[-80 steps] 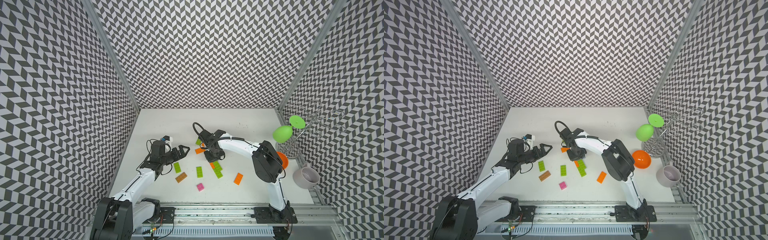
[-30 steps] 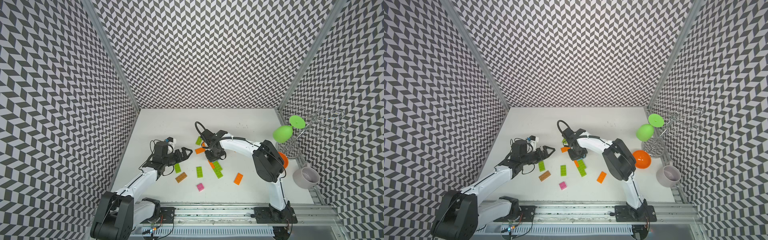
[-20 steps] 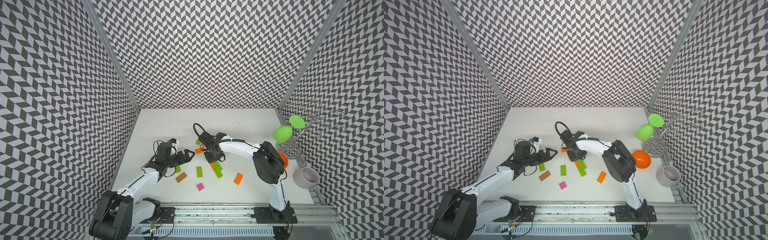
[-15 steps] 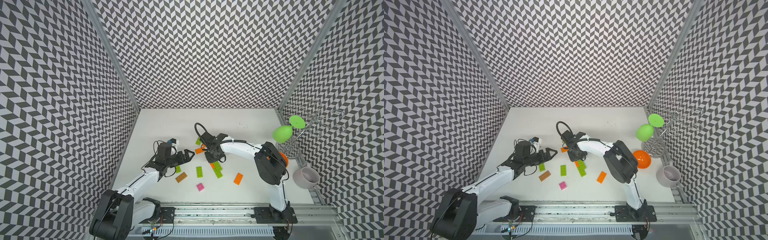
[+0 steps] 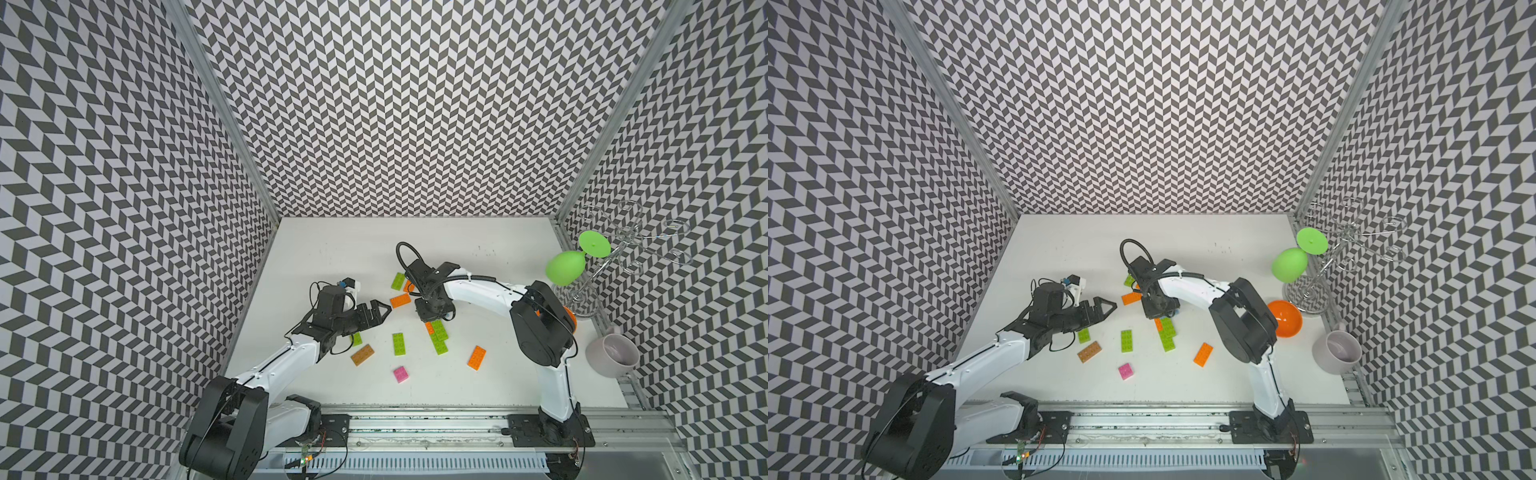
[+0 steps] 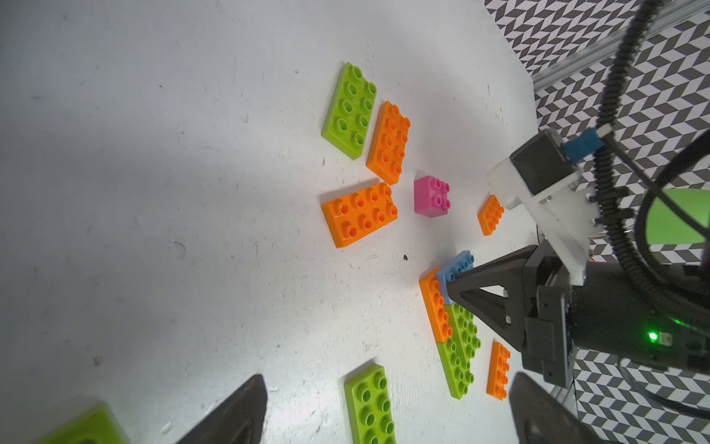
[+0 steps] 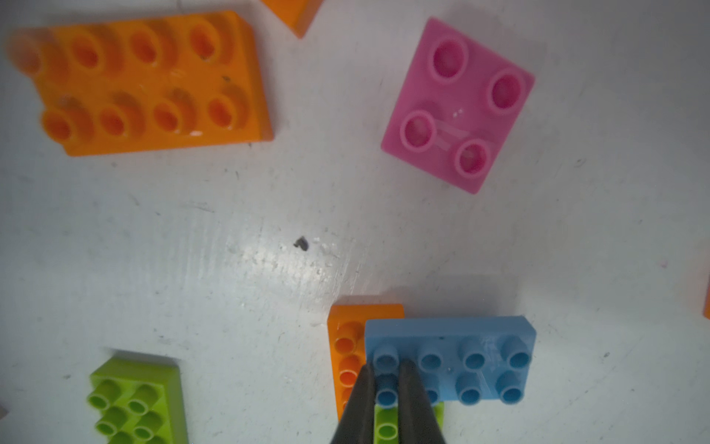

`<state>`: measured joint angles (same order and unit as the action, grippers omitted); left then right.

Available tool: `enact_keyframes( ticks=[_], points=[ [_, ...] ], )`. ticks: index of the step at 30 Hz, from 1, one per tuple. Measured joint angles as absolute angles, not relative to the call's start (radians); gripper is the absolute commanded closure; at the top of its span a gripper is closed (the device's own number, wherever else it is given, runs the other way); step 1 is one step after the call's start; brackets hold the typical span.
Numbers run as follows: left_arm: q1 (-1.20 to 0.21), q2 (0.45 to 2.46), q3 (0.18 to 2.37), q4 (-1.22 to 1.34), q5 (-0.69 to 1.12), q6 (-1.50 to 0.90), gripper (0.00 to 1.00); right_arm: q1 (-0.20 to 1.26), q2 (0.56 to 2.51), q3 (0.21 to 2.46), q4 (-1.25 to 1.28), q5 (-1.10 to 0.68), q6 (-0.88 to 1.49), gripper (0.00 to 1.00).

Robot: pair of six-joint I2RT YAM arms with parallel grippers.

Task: Assemble a small pinwheel with lego
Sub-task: Assemble the lego brick with the lego brick.

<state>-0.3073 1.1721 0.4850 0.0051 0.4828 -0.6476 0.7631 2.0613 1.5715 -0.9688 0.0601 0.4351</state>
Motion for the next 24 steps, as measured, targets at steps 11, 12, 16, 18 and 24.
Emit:
enact_keyframes(
  ticks=[11, 12, 16, 18, 24],
  points=[
    [-0.308, 1.126, 0.505, -0.017, 0.482, -0.640, 0.02, 0.756, 2.070, 1.676, -1.023, 0.026, 0.427, 0.77],
    [-0.308, 1.124, 0.505, -0.020, 0.480, -0.638, 0.02, 0.756, 2.060, 1.663, -1.018, 0.025, 0.428, 0.77],
    [-0.334, 1.124, 0.506, -0.025, 0.459, -0.623, 0.01, 0.756, 1.979, 1.560, -1.004, 0.031, 0.446, 0.77],
    [-0.379, 1.126, 0.511, -0.029, 0.437, -0.617, 0.01, 0.756, 1.910, 1.486, -0.986, 0.037, 0.472, 0.78],
    [-0.578, 1.195, 0.569, -0.009, 0.369, -0.592, 0.02, 0.756, 1.622, 1.205, -0.931, 0.062, 0.627, 0.83]
  ],
)
